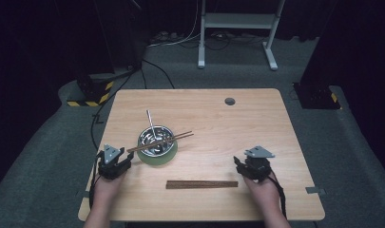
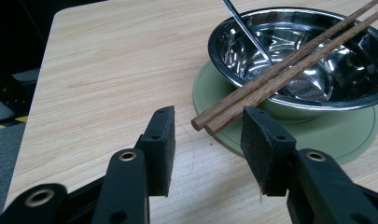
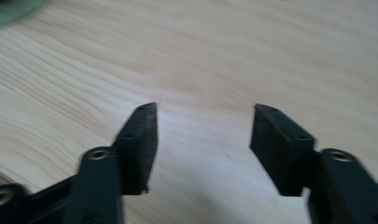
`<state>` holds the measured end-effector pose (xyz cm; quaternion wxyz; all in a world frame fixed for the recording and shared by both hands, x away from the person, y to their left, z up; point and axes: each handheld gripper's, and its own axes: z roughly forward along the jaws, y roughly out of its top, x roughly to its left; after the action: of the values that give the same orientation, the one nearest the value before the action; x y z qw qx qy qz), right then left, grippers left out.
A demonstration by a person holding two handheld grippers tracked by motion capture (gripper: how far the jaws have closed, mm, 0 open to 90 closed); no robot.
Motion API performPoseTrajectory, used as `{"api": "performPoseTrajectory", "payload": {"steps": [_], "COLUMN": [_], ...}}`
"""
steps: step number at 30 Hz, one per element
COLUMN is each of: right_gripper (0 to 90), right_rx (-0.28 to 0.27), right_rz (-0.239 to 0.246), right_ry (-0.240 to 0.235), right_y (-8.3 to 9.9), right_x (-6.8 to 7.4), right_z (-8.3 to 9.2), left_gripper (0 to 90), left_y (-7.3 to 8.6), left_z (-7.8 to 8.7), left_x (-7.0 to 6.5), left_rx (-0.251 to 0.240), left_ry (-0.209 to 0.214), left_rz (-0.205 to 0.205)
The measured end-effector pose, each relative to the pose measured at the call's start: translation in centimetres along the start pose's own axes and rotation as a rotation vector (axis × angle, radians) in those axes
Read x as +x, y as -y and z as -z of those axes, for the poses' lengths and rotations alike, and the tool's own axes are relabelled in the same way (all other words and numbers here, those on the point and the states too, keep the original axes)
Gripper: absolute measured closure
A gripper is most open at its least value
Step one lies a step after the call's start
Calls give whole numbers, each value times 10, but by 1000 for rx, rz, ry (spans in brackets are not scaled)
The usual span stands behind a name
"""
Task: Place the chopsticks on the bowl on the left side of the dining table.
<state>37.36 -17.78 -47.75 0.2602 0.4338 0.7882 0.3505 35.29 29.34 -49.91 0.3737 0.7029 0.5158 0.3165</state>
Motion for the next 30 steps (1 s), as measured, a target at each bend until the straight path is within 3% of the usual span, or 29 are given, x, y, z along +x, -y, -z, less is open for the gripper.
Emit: {"api": "performPoseTrajectory", "payload": {"steps": [5, 8, 13, 17, 24, 28, 30], "right_gripper": [619, 623, 615, 615, 661, 688, 689], "right_rx": [-67, -84, -96, -97, -106, -99, -84], "right_rz": [87, 114, 129, 127, 119, 122, 104], "right_ry": [-61, -89, -106, -117, -134, -121, -121], "right_y": [-28, -44, -64, -68, -67, -68, -68], "right_x": [46, 62, 73, 78, 82, 83, 83], "right_z": [-29, -49, -74, -79, -80, -85, -88], "left_gripper": [543, 545, 554, 559, 568, 570, 565], "left_y": [2, 2, -6, -9, -10, -9, -9], "left_z": [-2, -2, -4, -8, -23, -29, -30], "left_x": [-3, -2, 6, 10, 13, 15, 16], "left_rx": [23, 23, 31, 26, 15, -11, -24], "left_ry": [16, 11, 3, -6, 1, 0, -1], "left_rz": [-37, -20, -40, -33, 58, 85, 77]}}
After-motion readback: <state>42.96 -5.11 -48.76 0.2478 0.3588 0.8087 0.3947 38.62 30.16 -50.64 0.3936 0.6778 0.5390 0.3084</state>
